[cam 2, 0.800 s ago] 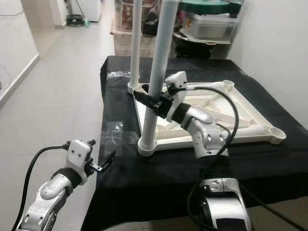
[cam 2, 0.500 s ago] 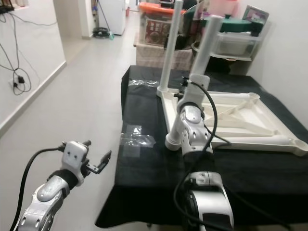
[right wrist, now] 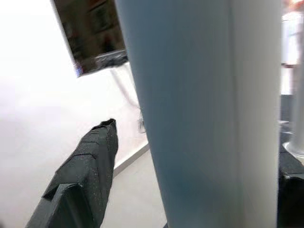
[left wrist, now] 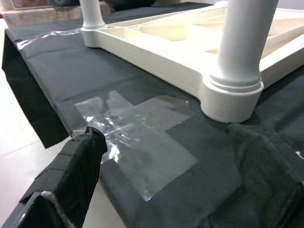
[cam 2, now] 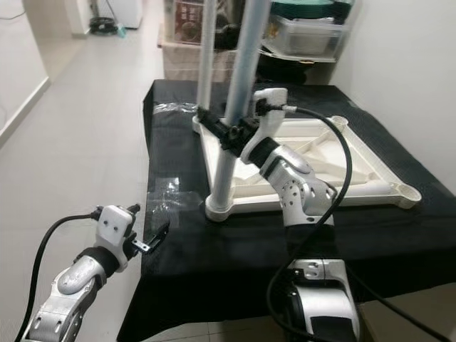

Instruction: Building children table

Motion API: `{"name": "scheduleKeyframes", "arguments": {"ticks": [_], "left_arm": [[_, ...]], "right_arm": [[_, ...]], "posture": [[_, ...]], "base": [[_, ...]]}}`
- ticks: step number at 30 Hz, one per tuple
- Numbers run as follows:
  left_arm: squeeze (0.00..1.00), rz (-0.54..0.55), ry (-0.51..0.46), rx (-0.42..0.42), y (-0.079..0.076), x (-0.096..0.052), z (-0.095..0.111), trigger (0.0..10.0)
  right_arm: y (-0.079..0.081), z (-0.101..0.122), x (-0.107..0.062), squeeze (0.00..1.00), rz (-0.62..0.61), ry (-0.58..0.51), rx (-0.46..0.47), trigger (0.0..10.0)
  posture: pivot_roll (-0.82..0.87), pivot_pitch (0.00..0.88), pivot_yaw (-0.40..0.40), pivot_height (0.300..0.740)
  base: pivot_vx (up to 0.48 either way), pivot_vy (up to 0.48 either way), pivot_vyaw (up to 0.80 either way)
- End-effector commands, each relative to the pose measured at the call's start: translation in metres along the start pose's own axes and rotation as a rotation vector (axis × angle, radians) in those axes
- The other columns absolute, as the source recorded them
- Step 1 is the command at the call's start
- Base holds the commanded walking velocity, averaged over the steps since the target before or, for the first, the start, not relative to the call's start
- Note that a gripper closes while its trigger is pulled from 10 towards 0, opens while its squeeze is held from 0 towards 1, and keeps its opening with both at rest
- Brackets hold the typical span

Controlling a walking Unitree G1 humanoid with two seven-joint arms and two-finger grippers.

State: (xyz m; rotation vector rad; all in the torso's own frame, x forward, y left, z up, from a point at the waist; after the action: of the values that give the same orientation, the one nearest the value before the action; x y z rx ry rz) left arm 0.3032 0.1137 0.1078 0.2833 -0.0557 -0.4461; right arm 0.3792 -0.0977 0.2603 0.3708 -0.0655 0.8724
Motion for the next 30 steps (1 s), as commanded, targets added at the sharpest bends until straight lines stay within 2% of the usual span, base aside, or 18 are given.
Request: {"name": "scheduleKeyframes", "arguments": {"ticks": [1, 7, 8, 9, 10, 11, 12, 13, 14, 16, 17, 19, 21, 22, 27, 28, 29, 30], "left_arm": [[0.0, -0.01, 0.014, -0.012, -0.002, 0.0, -0.004, 10.0], [0.0, -0.004, 0.017, -0.013, -0.002, -0.004, -0.004, 10.0], [0.0, -0.005, 0.02, -0.012, -0.002, -0.005, -0.005, 10.0], [0.0, -0.005, 0.02, -0.012, -0.002, -0.005, -0.005, 10.0], [0.0, -0.006, 0.022, -0.012, -0.002, -0.007, -0.005, 10.0], [0.0, -0.007, 0.024, -0.012, -0.002, -0.007, -0.006, 10.0], [0.0, -0.007, 0.024, -0.012, -0.002, -0.007, -0.006, 10.0], [0.0, -0.008, 0.025, -0.013, -0.002, -0.006, -0.006, 10.0], [0.0, -0.011, 0.023, -0.013, -0.003, -0.005, -0.005, 10.0], [0.0, -0.016, 0.017, -0.017, -0.005, -0.003, -0.004, 10.0], [0.0, -0.021, 0.014, -0.017, -0.005, -0.002, -0.003, 10.0], [0.0, -0.024, 0.012, -0.018, -0.006, -0.001, -0.002, 10.0], [0.0, -0.032, 0.012, -0.018, -0.007, -0.002, -0.003, 10.0], [0.0, -0.033, 0.014, -0.018, -0.006, -0.002, -0.004, 10.0], [0.0, -0.03, 0.013, -0.019, -0.006, -0.002, -0.004, 10.0], [0.0, -0.029, 0.012, -0.022, -0.006, -0.002, -0.004, 10.0], [0.0, -0.029, 0.012, -0.022, -0.006, -0.002, -0.004, 10.0], [0.0, -0.03, 0.01, -0.025, -0.008, -0.001, -0.004, 10.0]], "right_arm": [[0.003, -0.014, 0.003, 0.0, 0.055, 0.065, -0.021, 0.0], [-0.001, -0.049, -0.001, 0.0, 0.069, 0.222, -0.044, 0.0], [-0.027, -0.056, 0.003, 0.0, -0.165, 0.252, -0.094, 0.0], [-0.027, -0.056, 0.003, 0.0, -0.165, 0.252, -0.094, 0.0], [-0.068, -0.047, -0.005, 0.0, -0.551, 0.181, -0.101, 0.0], [-0.095, -0.039, -0.029, 0.0, -0.91, 0.075, -0.073, 0.0], [-0.095, -0.039, -0.029, 0.0, -0.91, 0.075, -0.073, 0.0], [-0.106, -0.039, -0.051, 0.0, -1.13, 0.019, -0.043, 0.0], [-0.104, -0.048, -0.063, 0.0, -1.226, 0.002, -0.006, 0.0], [-0.085, -0.073, -0.059, 0.0, -1.187, 0.06, 0.042, 0.0], [-0.072, -0.085, -0.047, 0.0, -1.091, 0.104, 0.072, 10.0], [-0.063, -0.09, -0.038, 0.0, -1.021, 0.128, 0.072, 10.0], [-0.046, -0.079, -0.018, 0.0, -0.832, 0.05, 0.105, 10.0], [-0.044, -0.068, -0.015, 1.0, -0.771, 0.001, 0.104, 10.0], [-0.034, -0.039, 0.001, 1.0, -0.525, -0.045, 0.108, 10.0], [-0.023, -0.024, 0.009, 0.0, -0.367, -0.034, 0.097, 10.0], [-0.023, -0.024, 0.009, 0.0, -0.367, -0.034, 0.097, 10.0], [-0.01, -0.007, 0.013, 0.0, -0.153, -0.005, 0.054, 10.0]], "posture": [[0.07, 0.0, -0.103, 0.74], [0.09, 0.0, -0.108, 0.74], [0.09, 0.0, -0.107, 0.74], [0.09, 0.0, -0.107, 0.74], [0.08, 0.0, -0.103, 0.74], [0.08, 0.0, -0.103, 0.74], [0.08, 0.0, -0.103, 0.74], [0.07, 0.0, -0.101, 0.74], [0.08, 0.0, -0.1, 0.74], [0.07, 0.0, -0.096, 0.74], [0.07, 0.0, -0.095, 0.74], [0.07, 0.0, -0.095, 0.74], [0.07, 0.0, -0.094, 0.74], [0.06, 0.0, -0.092, 0.74], [0.07, 0.0, -0.097, 0.74], [0.06, 0.0, -0.099, 0.74], [0.06, 0.0, -0.099, 0.74], [0.07, 0.0, -0.101, 0.74]], "base": [[0.0, 0.0, 0.0], [0.0, 0.0, 0.0], [0.0, 0.0, 0.0], [0.0, 0.0, 0.0], [0.0, 0.0, 0.0], [0.0, 0.0, 0.0], [0.0, 0.0, 0.0], [0.0, 0.0, 0.0], [0.0, 0.0, 0.0], [0.0, 0.0, 0.0], [0.0, 0.0, 0.0], [0.0, 0.0, 0.0], [0.0, 0.0, 0.0], [0.0, 0.0, 0.0], [0.0, 0.0, 0.0], [0.0, 0.0, 0.0], [0.0, 0.0, 0.0], [0.0, 0.0, 0.0]]}}
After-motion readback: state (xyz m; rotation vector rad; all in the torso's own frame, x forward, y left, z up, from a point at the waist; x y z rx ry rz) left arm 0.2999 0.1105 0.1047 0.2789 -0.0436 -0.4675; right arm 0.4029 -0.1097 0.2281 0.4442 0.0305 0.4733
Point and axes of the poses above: a point about 5 cm out from each wrist's last joint towards the gripper, its own x axis pointing out of the wrist towards the gripper, its own z axis along the axis of the wrist's last joint, y = z × x, the point moved 4 cm from there along x, pointing out of the wrist towards the gripper, and after that the axes turned 10 degrees about x, right-handed, at the moved point
